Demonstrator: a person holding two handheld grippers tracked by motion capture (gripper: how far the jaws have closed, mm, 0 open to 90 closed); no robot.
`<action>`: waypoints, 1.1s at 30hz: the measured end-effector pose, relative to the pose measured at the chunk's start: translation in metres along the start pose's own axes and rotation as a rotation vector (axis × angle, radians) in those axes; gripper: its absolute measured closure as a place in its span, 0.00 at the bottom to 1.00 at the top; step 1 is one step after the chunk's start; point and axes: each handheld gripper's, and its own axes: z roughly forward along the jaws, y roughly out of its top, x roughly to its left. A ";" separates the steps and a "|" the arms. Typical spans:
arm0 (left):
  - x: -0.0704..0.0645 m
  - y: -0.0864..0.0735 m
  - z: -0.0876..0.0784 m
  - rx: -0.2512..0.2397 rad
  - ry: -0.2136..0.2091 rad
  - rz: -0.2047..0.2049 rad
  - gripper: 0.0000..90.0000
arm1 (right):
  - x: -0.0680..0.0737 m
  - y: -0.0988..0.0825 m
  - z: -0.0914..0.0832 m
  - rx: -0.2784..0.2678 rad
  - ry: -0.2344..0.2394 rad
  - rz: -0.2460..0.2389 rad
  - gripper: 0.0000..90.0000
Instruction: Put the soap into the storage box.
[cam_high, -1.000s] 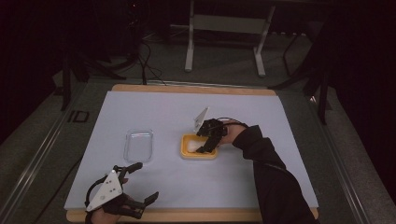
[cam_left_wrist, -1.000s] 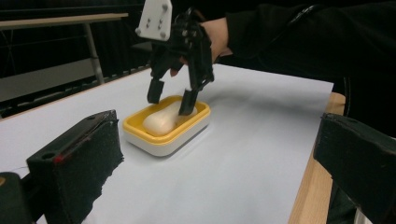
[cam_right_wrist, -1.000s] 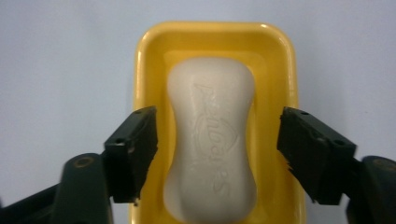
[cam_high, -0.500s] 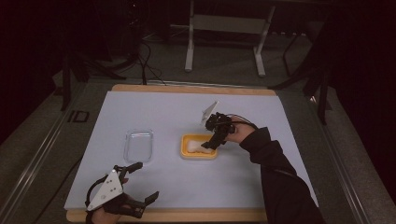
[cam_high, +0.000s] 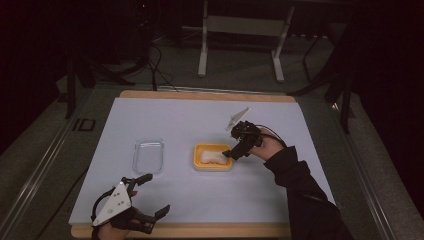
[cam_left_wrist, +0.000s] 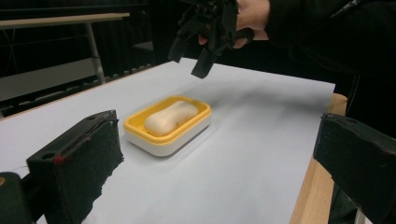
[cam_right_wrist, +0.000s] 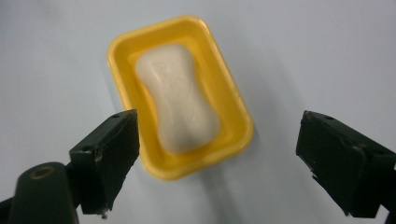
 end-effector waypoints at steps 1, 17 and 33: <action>0.000 0.000 0.000 0.001 0.000 0.001 0.01 | 0.001 -0.003 0.000 -0.005 -0.012 0.017 0.15; 0.000 0.000 0.001 0.004 0.001 0.000 0.01 | 0.017 -0.046 -0.013 -0.149 -0.109 0.137 0.14; -0.001 0.000 0.001 0.005 -0.008 0.001 0.01 | 0.032 -0.086 -0.028 -0.229 -0.200 0.243 0.14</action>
